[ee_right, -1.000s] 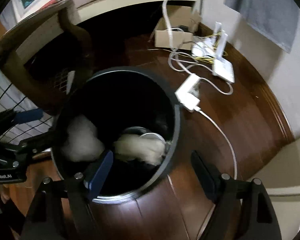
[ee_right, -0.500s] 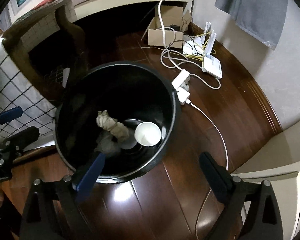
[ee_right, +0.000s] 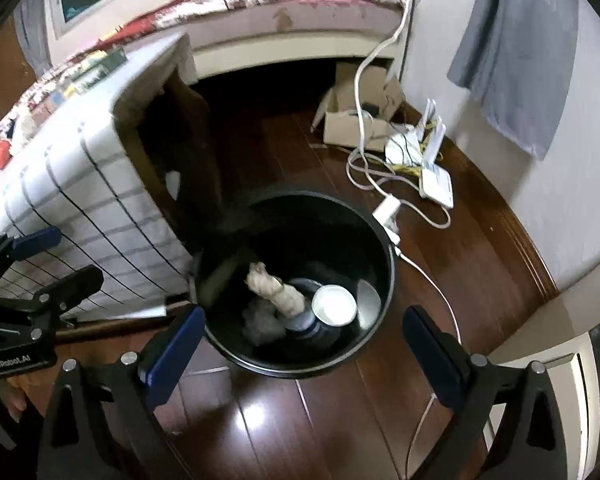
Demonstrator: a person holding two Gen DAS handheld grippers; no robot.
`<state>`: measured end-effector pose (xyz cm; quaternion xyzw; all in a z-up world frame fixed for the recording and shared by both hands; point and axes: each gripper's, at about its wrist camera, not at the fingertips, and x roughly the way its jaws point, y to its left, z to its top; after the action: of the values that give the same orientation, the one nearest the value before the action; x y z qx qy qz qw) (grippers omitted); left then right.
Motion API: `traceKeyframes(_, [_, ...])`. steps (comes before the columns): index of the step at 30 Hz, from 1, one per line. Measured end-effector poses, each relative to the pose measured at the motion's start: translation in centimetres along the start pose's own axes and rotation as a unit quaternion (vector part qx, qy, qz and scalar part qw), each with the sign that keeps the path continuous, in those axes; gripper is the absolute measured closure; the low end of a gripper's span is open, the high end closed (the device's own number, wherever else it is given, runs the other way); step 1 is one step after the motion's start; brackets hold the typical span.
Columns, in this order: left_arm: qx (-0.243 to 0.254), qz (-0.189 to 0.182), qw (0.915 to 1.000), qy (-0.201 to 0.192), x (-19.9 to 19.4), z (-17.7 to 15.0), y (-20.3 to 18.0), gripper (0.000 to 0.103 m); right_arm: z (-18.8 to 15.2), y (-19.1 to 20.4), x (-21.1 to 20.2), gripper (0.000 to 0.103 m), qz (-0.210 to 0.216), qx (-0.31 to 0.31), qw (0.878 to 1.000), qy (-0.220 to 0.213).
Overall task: Collect trash
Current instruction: 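Move both open tools back over the table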
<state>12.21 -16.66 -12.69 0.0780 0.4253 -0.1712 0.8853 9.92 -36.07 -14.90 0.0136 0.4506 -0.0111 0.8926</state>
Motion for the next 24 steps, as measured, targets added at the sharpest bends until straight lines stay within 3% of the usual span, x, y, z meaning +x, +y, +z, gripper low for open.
traceKeyframes(10, [-0.025,0.016,0.9983,-0.051,-5.0,0.6,3.8,0.015,2.2,4.6,-3.7,0.002,0.037,-0.015,0.997,-0.062])
traceKeyframes(19, [-0.065,0.068,0.9916,-0.089,-8.7,0.5,10.1,0.015,5.2,10.1,-5.8,0.001,0.076,-0.044,0.989,-0.121])
traceKeyframes(24, [-0.094,0.11,0.9847,-0.097,-10.2,-0.2,15.4,0.015,7.8,14.3,-6.7,0.001,0.102,-0.064,0.98,-0.157])
